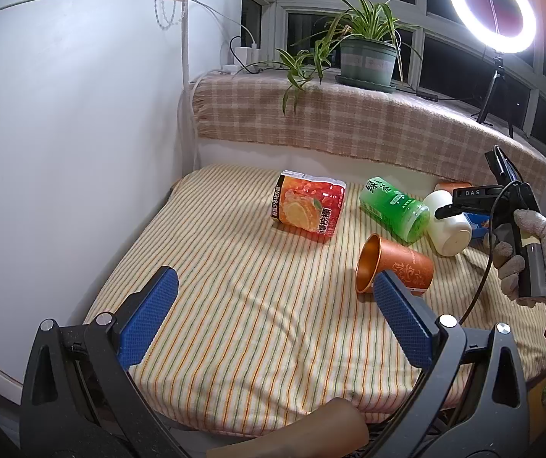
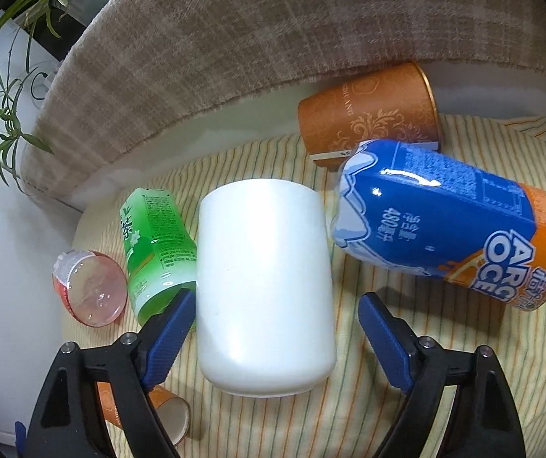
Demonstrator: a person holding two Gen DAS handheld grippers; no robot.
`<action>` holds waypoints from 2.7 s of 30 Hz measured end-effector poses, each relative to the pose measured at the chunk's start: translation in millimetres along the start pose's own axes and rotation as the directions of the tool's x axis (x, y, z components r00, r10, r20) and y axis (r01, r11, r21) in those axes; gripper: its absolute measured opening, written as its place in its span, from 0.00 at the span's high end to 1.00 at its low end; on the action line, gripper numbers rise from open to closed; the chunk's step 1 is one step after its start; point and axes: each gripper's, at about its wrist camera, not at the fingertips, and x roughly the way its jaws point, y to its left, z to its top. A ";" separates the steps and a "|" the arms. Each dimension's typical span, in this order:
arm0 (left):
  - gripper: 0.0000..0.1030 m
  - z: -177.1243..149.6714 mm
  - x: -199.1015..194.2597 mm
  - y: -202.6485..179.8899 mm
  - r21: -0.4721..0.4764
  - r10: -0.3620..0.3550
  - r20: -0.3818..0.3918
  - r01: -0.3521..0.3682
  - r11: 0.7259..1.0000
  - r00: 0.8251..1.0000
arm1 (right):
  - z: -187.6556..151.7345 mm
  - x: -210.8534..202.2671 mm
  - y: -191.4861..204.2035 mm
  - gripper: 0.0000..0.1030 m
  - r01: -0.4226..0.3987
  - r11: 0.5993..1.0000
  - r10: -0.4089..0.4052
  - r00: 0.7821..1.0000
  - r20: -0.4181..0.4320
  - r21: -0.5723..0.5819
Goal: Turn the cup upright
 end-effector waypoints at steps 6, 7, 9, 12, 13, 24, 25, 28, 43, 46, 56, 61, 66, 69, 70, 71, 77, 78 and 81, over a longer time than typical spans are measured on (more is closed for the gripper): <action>0.00 0.6 -2.3 3.8 -0.011 0.006 0.001 -0.006 1.000 1.000 | -2.7 7.9 14.0 0.27 -0.015 1.000 0.015 1.000 -0.005 -0.006; 0.00 0.4 -3.0 4.1 -0.012 0.007 0.003 -0.007 1.000 1.000 | -3.7 8.0 14.8 0.27 -0.013 1.000 0.013 1.000 -0.002 -0.005; 0.00 1.0 -2.8 4.6 -0.013 0.006 0.004 -0.006 1.000 1.000 | -6.0 7.1 16.6 0.27 -0.008 1.000 0.008 1.000 0.008 0.000; 0.00 0.7 -4.0 4.5 -0.009 0.002 0.004 -0.002 1.000 1.000 | -12.1 1.0 14.7 0.27 -0.010 1.000 0.010 1.000 0.023 0.000; 0.00 1.1 -3.7 4.0 -0.008 -0.001 0.003 0.001 1.000 1.000 | -13.1 -1.1 14.1 0.27 -0.014 1.000 0.014 1.000 0.026 -0.001; 0.00 -0.4 -6.6 -9.8 0.011 -0.028 0.003 0.027 1.000 1.000 | -52.2 -30.9 1.9 0.27 -0.093 0.996 0.092 0.994 0.056 0.010; 0.00 -0.5 -6.4 -11.3 0.011 -0.031 0.002 0.031 0.999 1.000 | -58.3 -35.2 0.1 0.27 -0.097 0.995 0.096 0.994 0.057 0.009; 0.00 -1.1 -5.0 -17.4 0.016 -0.049 -0.002 0.050 0.999 0.999 | -80.7 -48.1 -4.4 0.27 -0.109 0.994 0.108 0.992 0.068 0.008; 0.00 -4.9 17.6 -59.6 0.035 -0.205 -0.090 0.209 0.977 0.975 | -160.9 -71.1 -18.0 0.27 -0.134 0.990 0.130 0.989 0.063 0.049; 0.00 -5.6 25.7 -69.1 0.022 -0.258 -0.129 0.263 0.965 0.957 | -162.7 -69.5 -15.2 0.27 -0.117 0.993 0.115 0.991 0.065 0.023; 0.00 -5.4 51.6 -101.9 -0.052 -0.413 -0.237 0.413 0.909 0.880 | -178.2 -105.2 -21.8 0.15 -0.049 0.997 0.058 0.986 0.159 -0.063; 0.00 -4.6 60.3 -124.1 -0.095 -0.489 -0.286 0.484 0.870 0.824 | -190.0 -130.4 -38.0 0.15 0.002 0.999 0.009 0.977 0.213 -0.053; 0.06 -8.1 80.4 -151.2 -0.180 -0.564 -0.372 0.538 0.823 0.738 | -204.3 -144.7 -59.7 0.15 0.014 1.000 -0.014 0.973 0.231 0.001; 0.07 -11.2 93.0 -161.2 -0.232 -0.587 -0.405 0.542 0.808 0.701 | -210.0 -151.0 -67.3 0.15 0.024 0.999 -0.029 0.969 0.244 0.023; 0.07 -12.0 96.7 -162.6 -0.242 -0.590 -0.412 0.540 0.806 0.695 | -211.2 -152.2 -68.6 0.15 0.026 0.999 -0.032 0.968 0.248 0.027; 0.08 -12.9 101.9 -165.0 -0.261 -0.595 -0.421 0.536 0.802 0.685 | -212.4 -153.8 -70.9 0.15 0.028 0.999 -0.035 0.967 0.251 0.032; 0.17 -17.8 133.8 -176.6 -0.383 -0.644 -0.466 0.518 0.765 0.607 | -217.4 -157.0 -77.3 0.16 0.038 0.999 -0.047 0.966 0.254 0.038; 0.17 -18.2 136.7 -177.9 -0.390 -0.648 -0.469 0.518 0.761 0.600 | -217.8 -156.8 -78.3 0.16 0.038 0.998 -0.047 0.966 0.254 0.040; 0.17 -18.1 140.8 -184.0 -0.381 -0.645 -0.477 0.521 0.764 0.597 | -218.7 -155.6 -80.8 0.16 0.037 0.998 -0.048 0.967 0.251 0.045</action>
